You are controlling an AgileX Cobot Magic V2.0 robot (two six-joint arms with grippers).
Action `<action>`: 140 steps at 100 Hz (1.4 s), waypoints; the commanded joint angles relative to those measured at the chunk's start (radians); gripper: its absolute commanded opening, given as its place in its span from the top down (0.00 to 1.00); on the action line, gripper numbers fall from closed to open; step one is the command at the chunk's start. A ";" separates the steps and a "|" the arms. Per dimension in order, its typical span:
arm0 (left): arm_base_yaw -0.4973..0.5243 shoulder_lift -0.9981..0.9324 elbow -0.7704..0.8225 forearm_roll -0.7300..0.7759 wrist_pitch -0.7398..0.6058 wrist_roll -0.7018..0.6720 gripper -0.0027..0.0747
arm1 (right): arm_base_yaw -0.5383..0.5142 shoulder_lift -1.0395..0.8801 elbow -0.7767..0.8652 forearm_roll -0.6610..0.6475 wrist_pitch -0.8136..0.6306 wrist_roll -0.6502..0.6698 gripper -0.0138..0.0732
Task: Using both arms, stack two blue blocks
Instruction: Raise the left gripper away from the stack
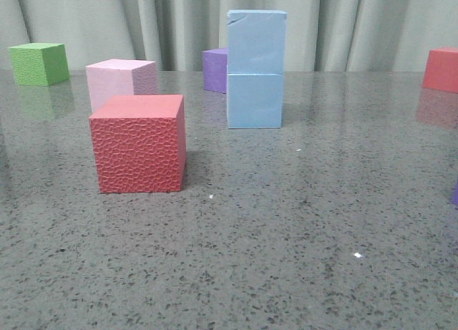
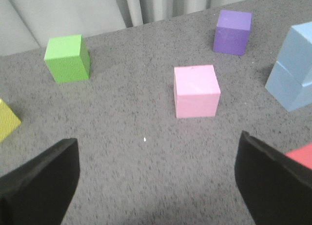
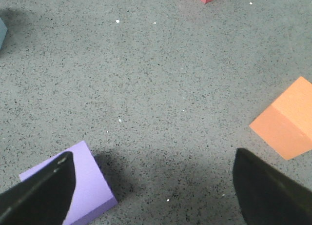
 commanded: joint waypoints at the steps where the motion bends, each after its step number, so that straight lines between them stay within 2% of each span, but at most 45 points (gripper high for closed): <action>1: 0.002 -0.078 0.067 -0.046 -0.105 -0.009 0.16 | -0.008 -0.002 -0.024 -0.030 -0.069 -0.008 0.10; 21: 0.002 -0.231 0.267 -0.080 -0.140 -0.009 0.16 | -0.008 -0.002 -0.024 -0.030 -0.091 -0.008 0.10; 40: 0.002 -0.338 0.370 -0.101 -0.166 -0.009 0.16 | -0.008 -0.003 -0.024 -0.030 -0.093 -0.008 0.10; 105: 0.002 -0.382 0.388 -0.109 -0.166 -0.009 0.16 | -0.008 -0.166 0.105 -0.032 -0.139 -0.008 0.11; 117: 0.002 -0.382 0.388 -0.109 -0.166 -0.009 0.16 | -0.008 -0.170 0.105 -0.032 -0.149 -0.008 0.25; 130: 0.002 -0.382 0.388 -0.109 -0.166 -0.009 0.17 | -0.008 -0.170 0.105 -0.032 -0.134 -0.008 0.52; 140: 0.002 -0.382 0.388 -0.109 -0.168 -0.009 0.24 | -0.008 -0.170 0.105 -0.032 -0.129 -0.008 0.71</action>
